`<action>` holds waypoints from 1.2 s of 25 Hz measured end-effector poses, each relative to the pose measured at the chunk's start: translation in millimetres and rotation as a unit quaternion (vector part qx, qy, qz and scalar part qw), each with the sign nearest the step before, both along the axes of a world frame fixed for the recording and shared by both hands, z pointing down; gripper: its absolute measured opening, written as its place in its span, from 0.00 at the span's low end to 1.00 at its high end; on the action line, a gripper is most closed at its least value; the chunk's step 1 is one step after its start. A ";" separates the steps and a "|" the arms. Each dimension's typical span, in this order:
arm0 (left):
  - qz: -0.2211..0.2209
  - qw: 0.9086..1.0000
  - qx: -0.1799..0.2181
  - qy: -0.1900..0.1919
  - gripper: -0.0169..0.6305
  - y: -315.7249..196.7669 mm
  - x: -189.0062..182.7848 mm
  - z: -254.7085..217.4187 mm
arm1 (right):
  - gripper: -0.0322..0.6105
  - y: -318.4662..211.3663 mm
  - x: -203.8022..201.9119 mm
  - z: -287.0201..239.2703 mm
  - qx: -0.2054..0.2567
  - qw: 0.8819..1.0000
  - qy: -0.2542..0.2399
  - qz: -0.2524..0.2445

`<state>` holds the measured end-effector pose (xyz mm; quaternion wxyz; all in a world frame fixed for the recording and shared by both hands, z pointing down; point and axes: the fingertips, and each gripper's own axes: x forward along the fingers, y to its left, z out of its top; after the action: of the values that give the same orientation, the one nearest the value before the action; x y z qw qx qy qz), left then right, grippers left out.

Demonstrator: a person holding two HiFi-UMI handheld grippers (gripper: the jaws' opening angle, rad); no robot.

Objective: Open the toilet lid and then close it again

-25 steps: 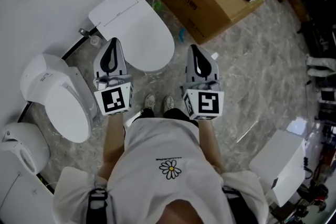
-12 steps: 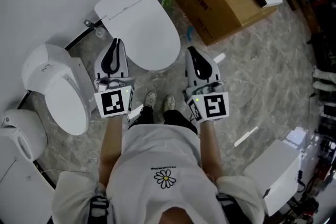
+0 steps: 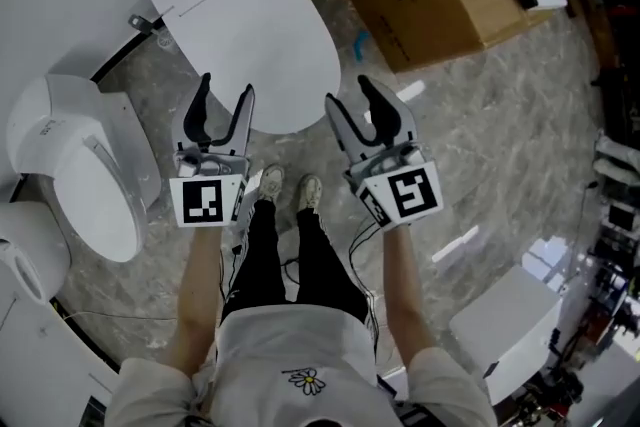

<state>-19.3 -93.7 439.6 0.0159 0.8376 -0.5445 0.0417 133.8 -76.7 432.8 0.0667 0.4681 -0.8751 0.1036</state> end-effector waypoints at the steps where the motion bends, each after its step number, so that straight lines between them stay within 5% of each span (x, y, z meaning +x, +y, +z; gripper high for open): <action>1: 0.001 1.000 -0.010 0.002 0.42 0.0 3.3 19.7 | 0.41 -2.3 1.4 19.5 -0.006 1.000 0.017 -0.010; 12: -0.016 0.993 -0.113 -0.020 0.46 38.1 3.7 228.6 | 0.44 -1.0 23.3 222.9 -0.114 0.986 0.100 -0.073; 22: -0.009 0.979 -0.198 -0.040 0.51 94.1 14.4 342.6 | 0.45 39.7 39.5 358.7 -0.210 0.954 0.178 -0.117; 30: -0.008 0.965 -0.252 -0.066 0.51 101.8 16.9 400.7 | 0.45 43.9 37.0 404.8 -0.242 0.932 0.230 -0.143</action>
<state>-2.4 8.1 840.3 0.1914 0.7974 -0.5229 0.2327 170.8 -32.7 837.6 0.3920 0.3189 -0.8415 0.1913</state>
